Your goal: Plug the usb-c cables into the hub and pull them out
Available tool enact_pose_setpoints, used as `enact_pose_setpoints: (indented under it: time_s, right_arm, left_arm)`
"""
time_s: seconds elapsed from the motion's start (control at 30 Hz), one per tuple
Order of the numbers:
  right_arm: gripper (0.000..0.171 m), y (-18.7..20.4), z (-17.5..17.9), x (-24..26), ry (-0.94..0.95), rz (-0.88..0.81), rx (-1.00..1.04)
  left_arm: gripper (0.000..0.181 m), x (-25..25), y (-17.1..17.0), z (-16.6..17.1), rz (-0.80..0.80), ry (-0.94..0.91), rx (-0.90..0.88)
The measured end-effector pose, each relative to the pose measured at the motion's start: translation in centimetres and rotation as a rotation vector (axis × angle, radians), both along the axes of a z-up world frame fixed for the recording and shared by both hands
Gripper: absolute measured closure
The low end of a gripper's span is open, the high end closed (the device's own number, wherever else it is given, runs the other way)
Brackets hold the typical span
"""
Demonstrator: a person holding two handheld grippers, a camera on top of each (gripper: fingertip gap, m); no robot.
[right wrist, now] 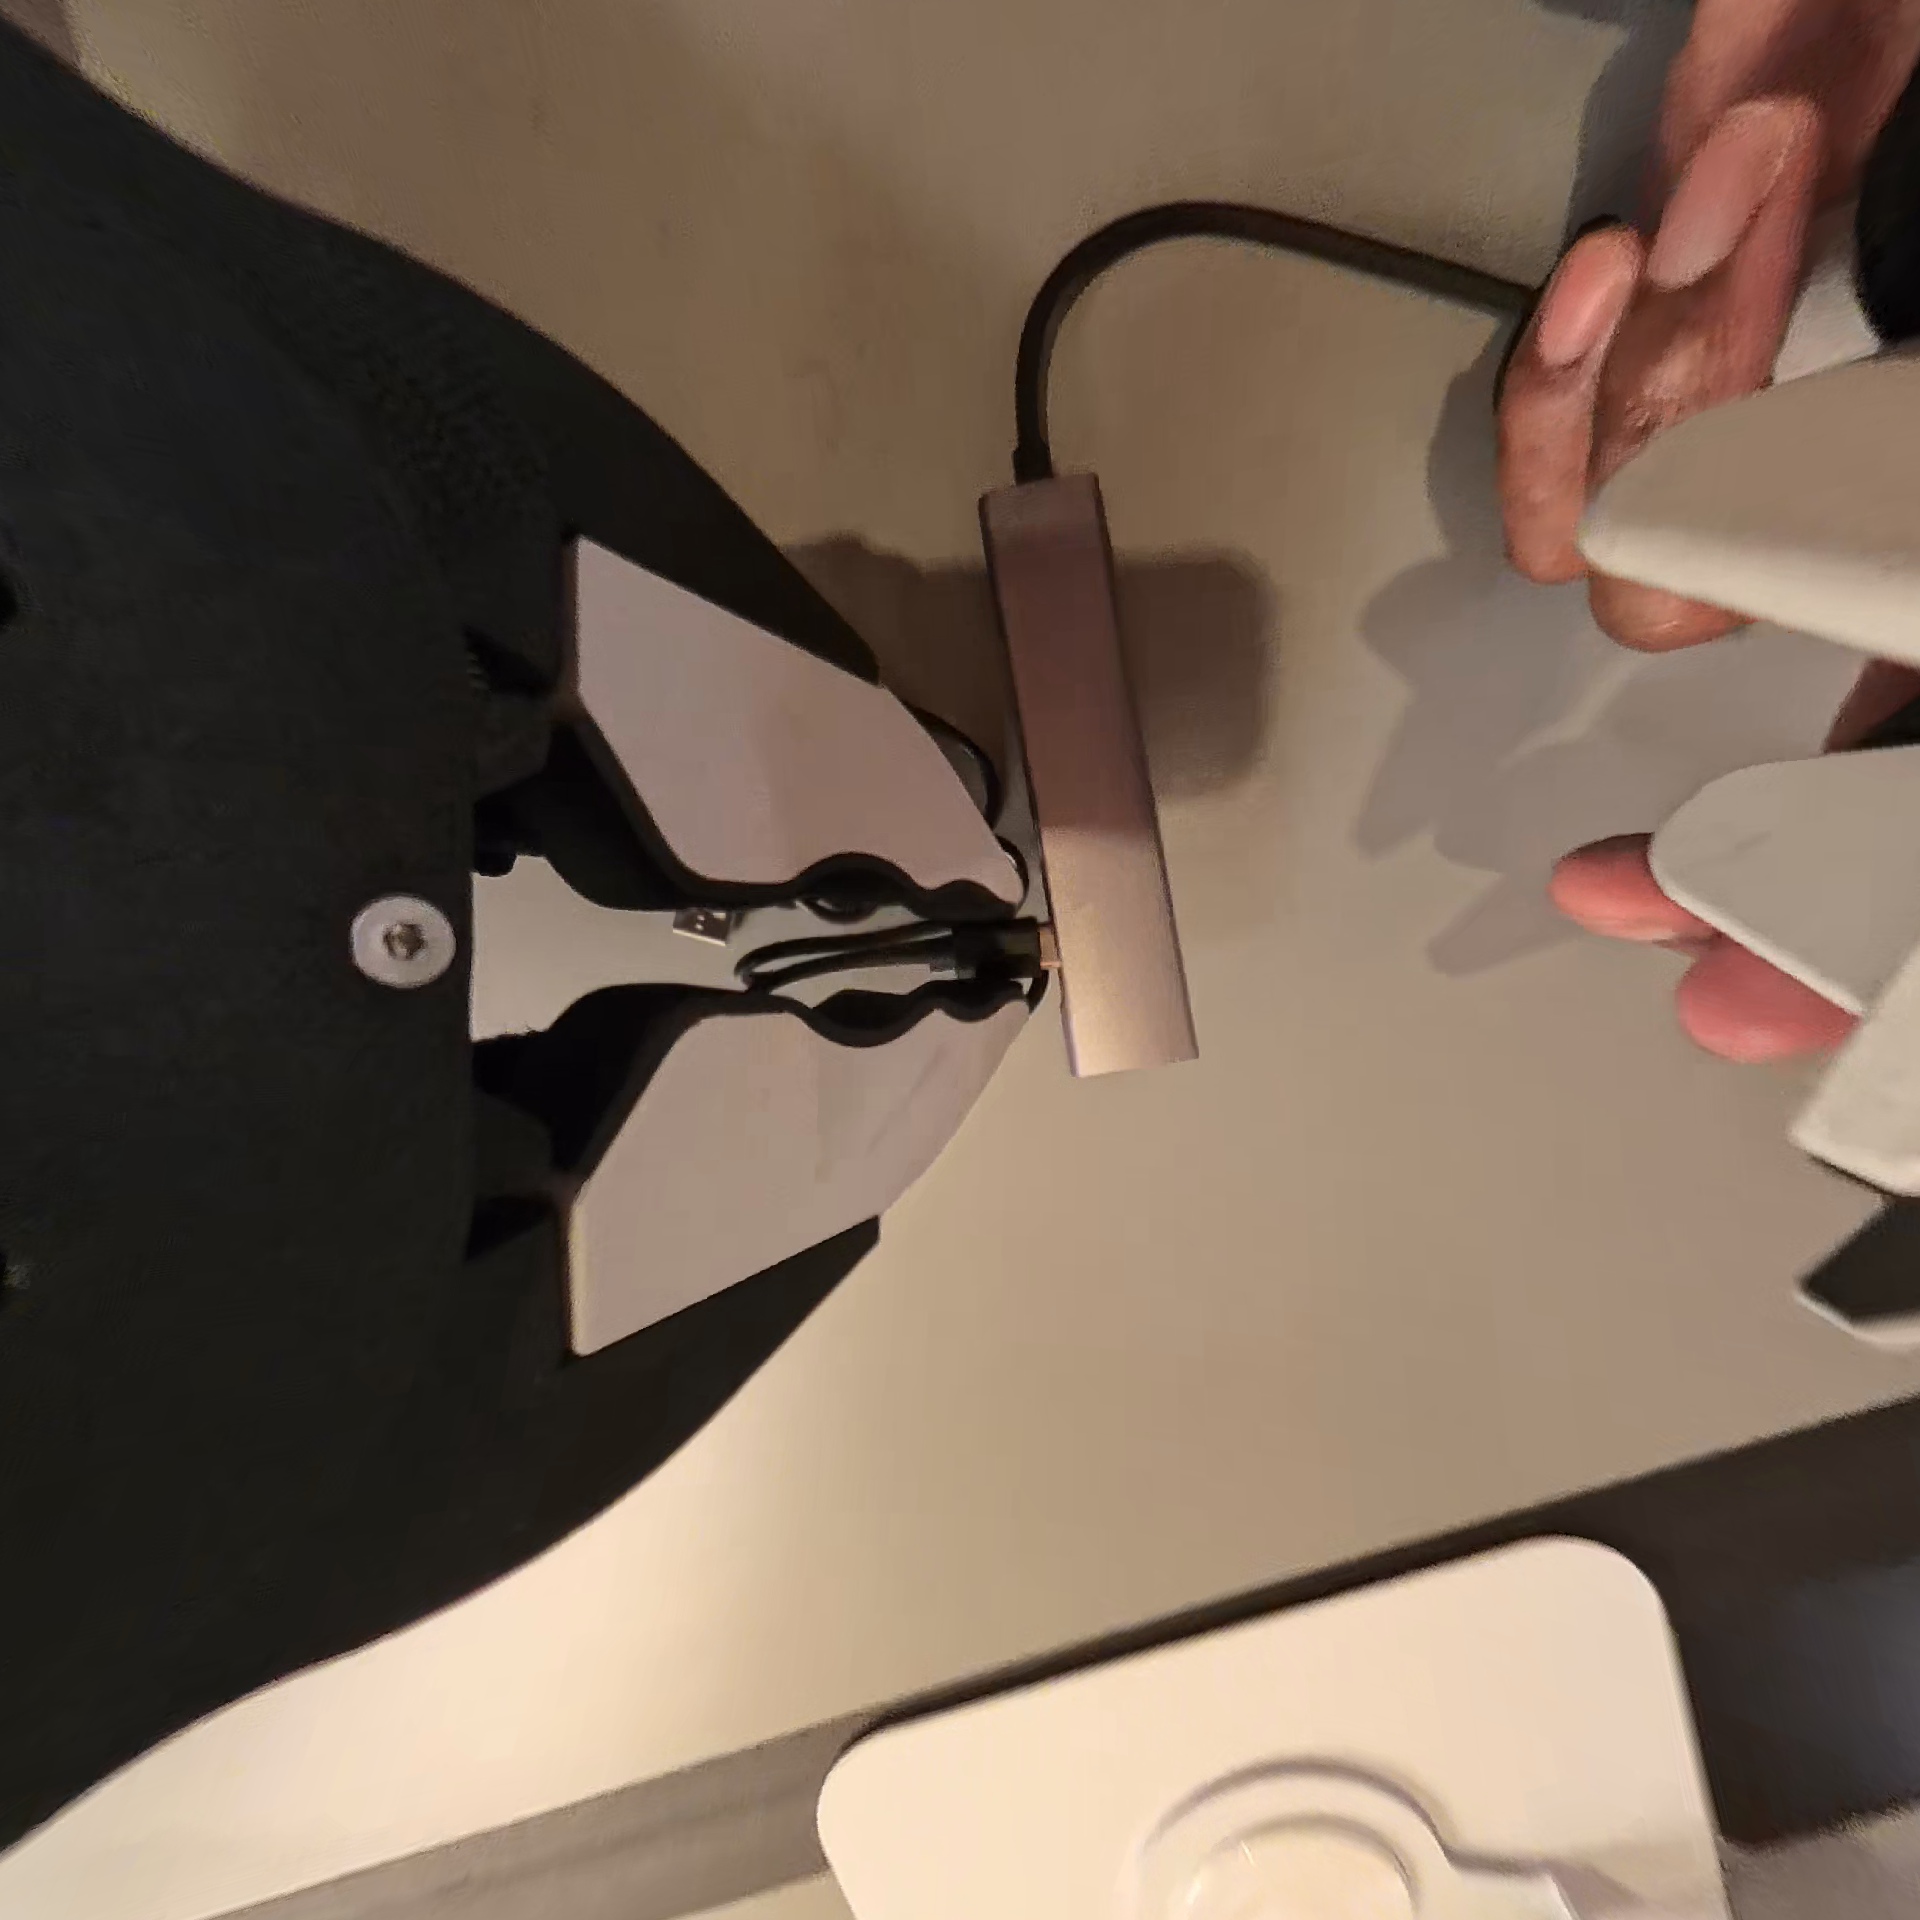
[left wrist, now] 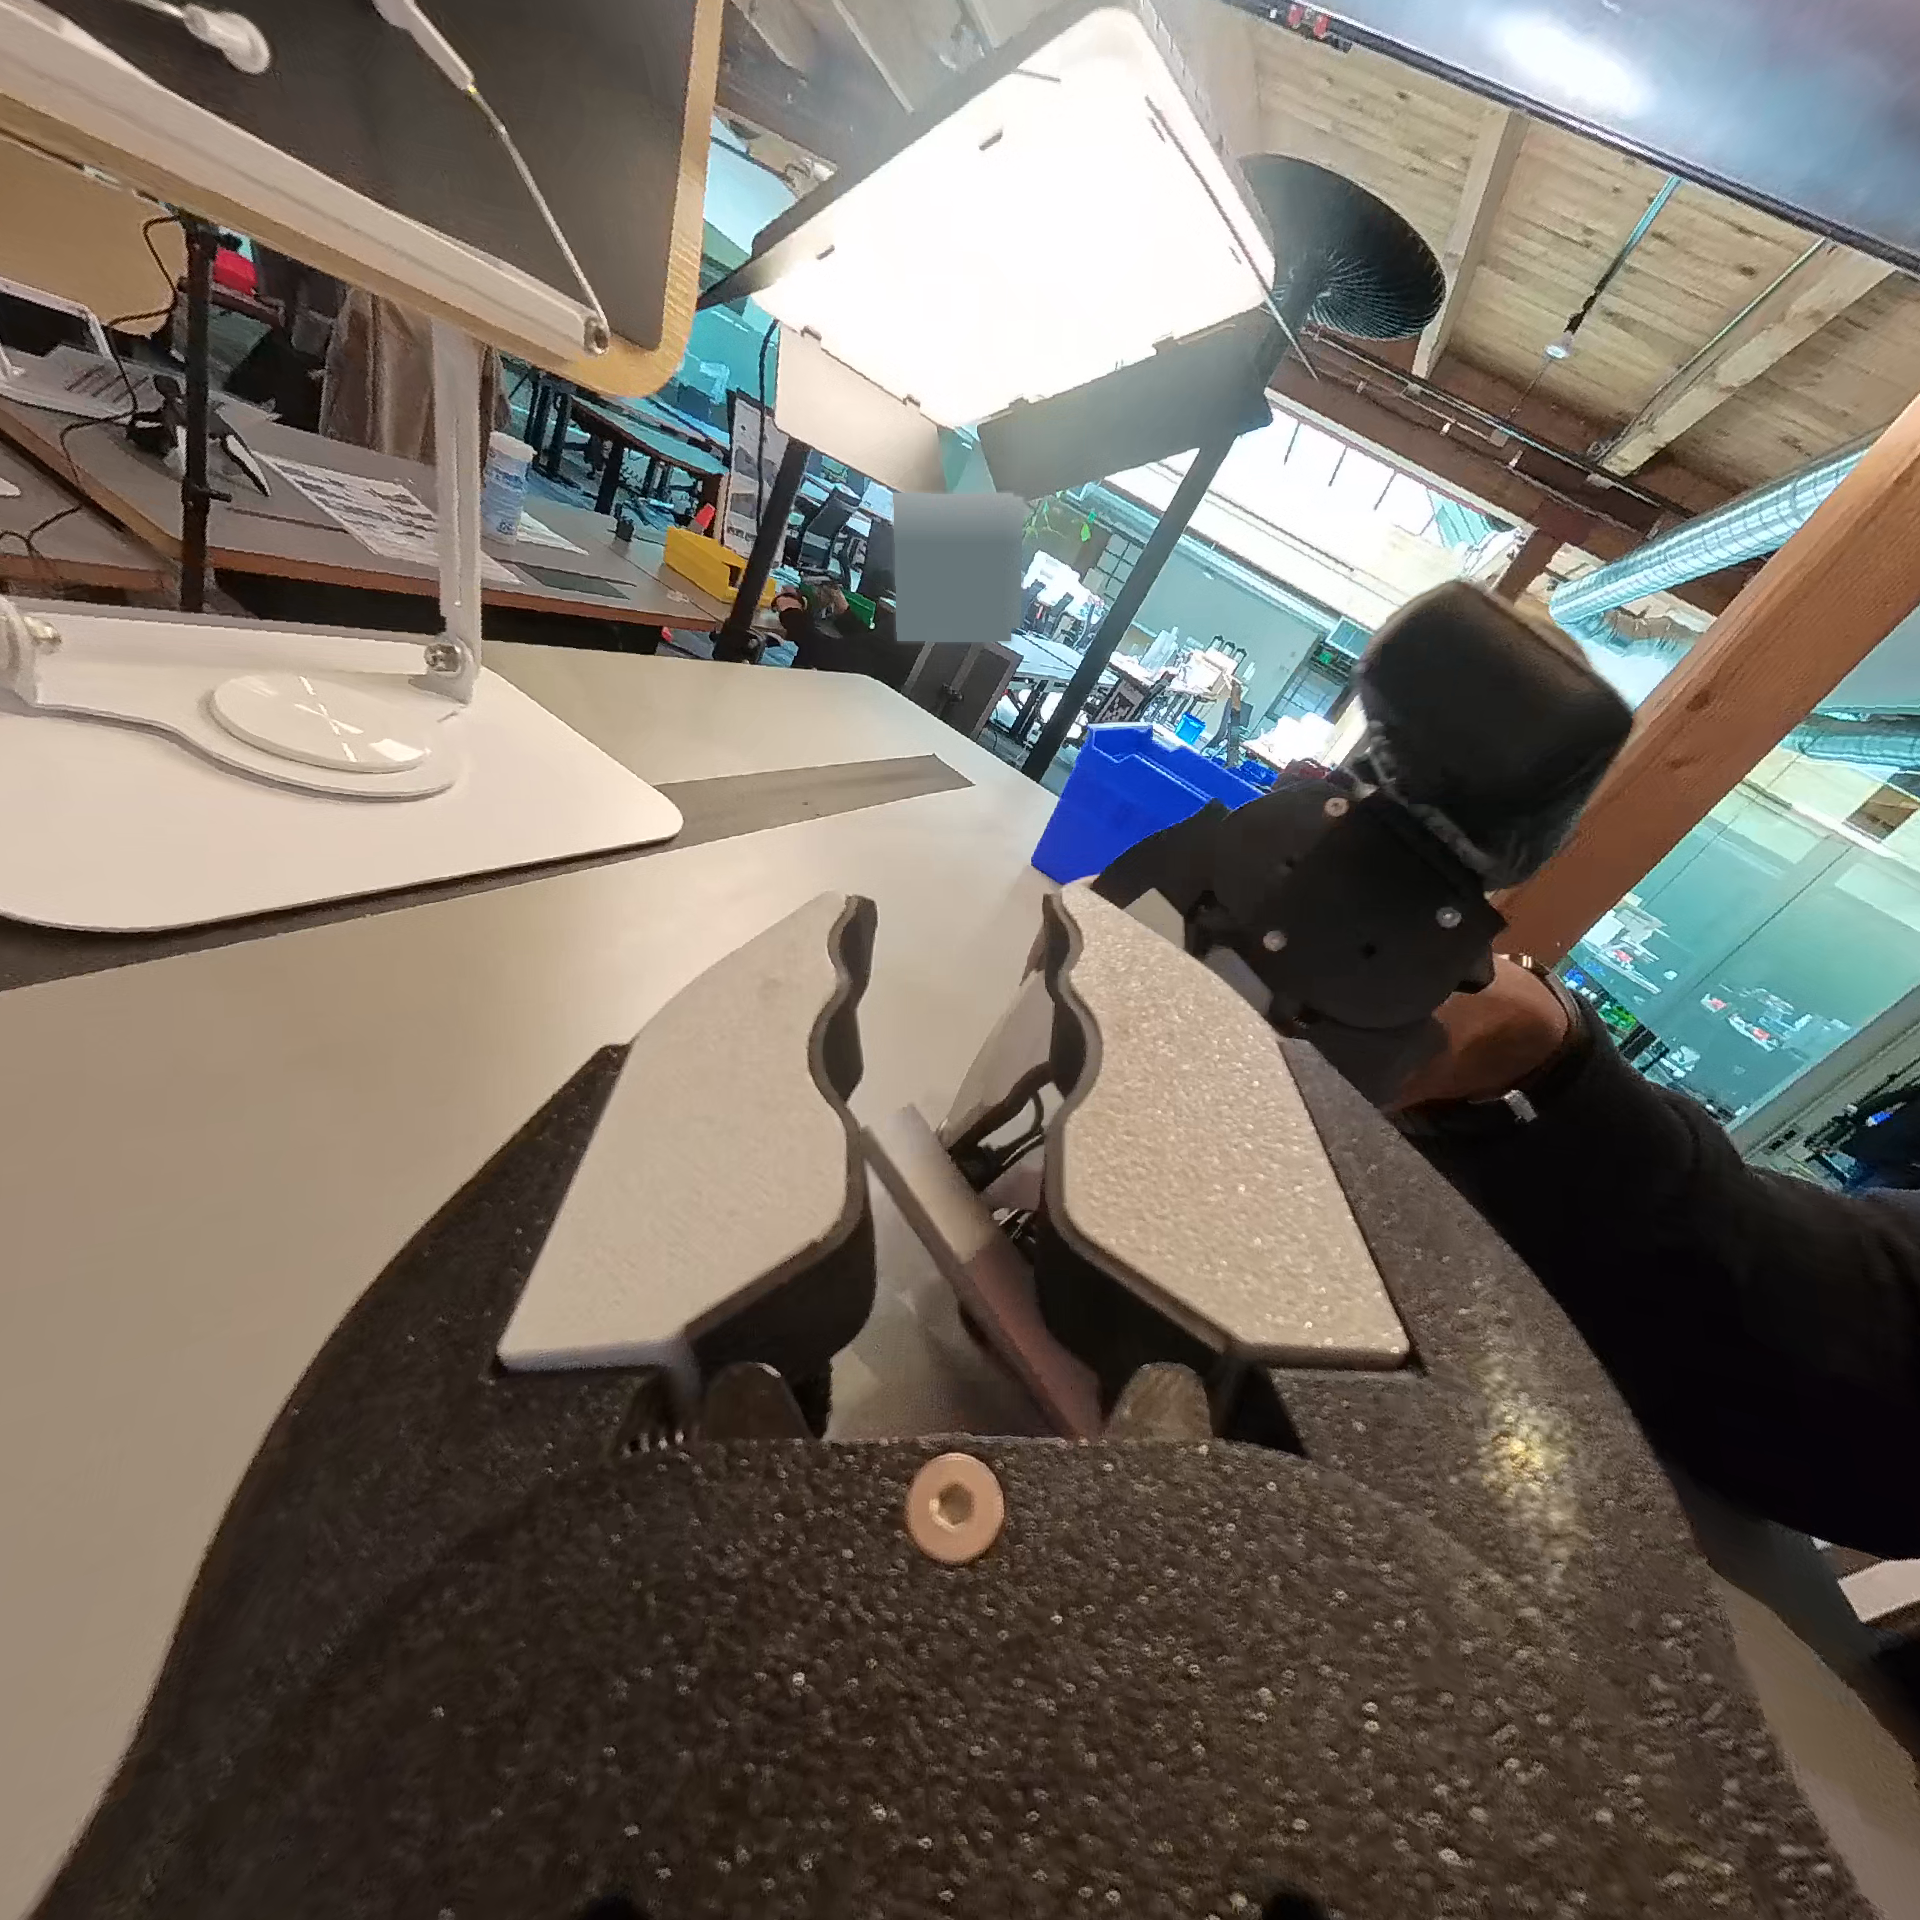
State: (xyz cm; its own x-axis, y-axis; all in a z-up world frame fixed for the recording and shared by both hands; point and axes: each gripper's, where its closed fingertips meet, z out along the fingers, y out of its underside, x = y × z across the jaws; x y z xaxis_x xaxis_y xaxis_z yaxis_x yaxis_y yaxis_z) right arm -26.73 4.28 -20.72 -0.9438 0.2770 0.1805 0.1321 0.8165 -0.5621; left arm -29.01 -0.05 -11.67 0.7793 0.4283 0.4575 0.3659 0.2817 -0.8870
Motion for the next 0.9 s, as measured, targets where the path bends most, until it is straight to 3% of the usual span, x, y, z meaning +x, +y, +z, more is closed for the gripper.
enact_pose_setpoints:
  time_s: [0.27,0.43,0.53,0.63,0.9]
  right_arm:
    - [0.161,-0.2,3.9,-1.2,0.176,0.003,-0.112]
    - [0.160,-0.7,5.3,-1.2,0.259,0.033,-0.156]
    - [0.160,-0.9,5.7,-1.1,0.288,0.054,-0.176]
    - [0.160,-0.9,5.7,-1.1,0.305,0.062,-0.174]
    - [0.160,0.4,6.2,-0.9,0.260,0.030,-0.197]
  left_arm:
    - [0.136,1.1,1.4,-5.1,-0.149,-0.283,-0.178]
    - [0.136,2.3,2.4,-5.5,-0.230,-0.313,-0.196]
    - [0.146,3.3,2.9,-5.5,-0.287,-0.308,-0.208]
    - [0.167,4.0,3.1,-4.9,-0.333,-0.274,-0.181]
    - [0.171,2.7,2.3,-5.1,-0.238,-0.233,-0.215]
